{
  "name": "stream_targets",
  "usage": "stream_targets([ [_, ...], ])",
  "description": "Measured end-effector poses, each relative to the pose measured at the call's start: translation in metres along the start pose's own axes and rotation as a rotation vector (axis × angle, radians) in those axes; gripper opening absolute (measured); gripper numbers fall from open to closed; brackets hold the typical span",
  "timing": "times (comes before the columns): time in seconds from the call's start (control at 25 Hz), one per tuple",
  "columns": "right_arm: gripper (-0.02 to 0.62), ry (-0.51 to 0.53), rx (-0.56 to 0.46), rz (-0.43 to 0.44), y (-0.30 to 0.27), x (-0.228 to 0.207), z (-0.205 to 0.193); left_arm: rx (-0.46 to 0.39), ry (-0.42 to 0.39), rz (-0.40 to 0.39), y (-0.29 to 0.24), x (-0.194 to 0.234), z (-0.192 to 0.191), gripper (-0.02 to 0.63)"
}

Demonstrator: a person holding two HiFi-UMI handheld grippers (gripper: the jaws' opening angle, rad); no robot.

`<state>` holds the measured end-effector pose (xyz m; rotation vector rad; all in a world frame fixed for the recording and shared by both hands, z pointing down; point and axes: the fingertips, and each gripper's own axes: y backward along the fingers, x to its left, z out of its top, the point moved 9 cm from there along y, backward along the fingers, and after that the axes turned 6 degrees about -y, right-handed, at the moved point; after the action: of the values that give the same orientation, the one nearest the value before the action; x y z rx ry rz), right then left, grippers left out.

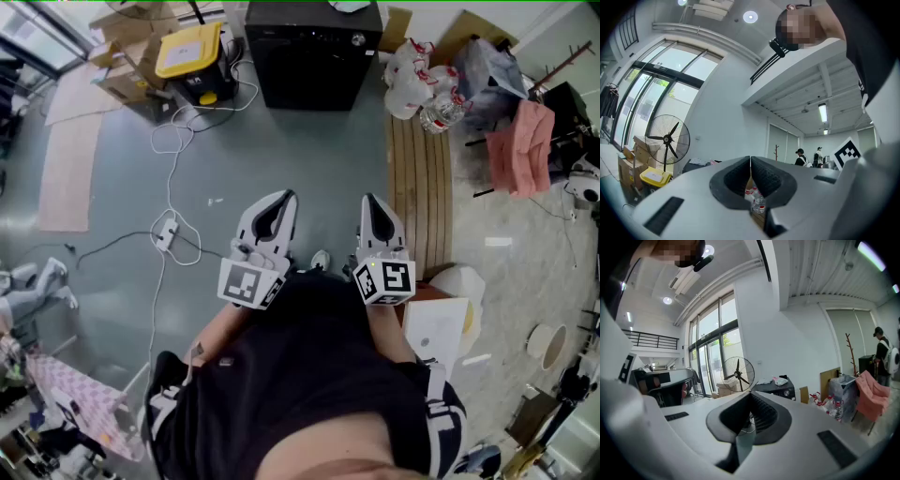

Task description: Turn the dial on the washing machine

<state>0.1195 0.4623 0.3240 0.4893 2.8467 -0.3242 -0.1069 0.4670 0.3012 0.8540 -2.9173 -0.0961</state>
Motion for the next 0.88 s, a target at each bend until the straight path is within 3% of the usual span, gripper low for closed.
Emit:
stream_targets([
  [0.56,0.034,-0.008,-0.056,0.004,-0.016,0.001,0.006,0.008,0.002,0.004,-0.007,0.014,-0.003,0.025],
  [0.68,0.157,-0.009,-0.03,0.006,-0.021,0.003,0.002,0.007,0.012,0.005,-0.002,0.019,-0.002,0.025],
  [0.88,0.163,-0.004,-0.017,-0.029,-0.036,0.018,-0.004,0.017,0.025,-0.001,0.006,0.044,-0.006,0.025],
])
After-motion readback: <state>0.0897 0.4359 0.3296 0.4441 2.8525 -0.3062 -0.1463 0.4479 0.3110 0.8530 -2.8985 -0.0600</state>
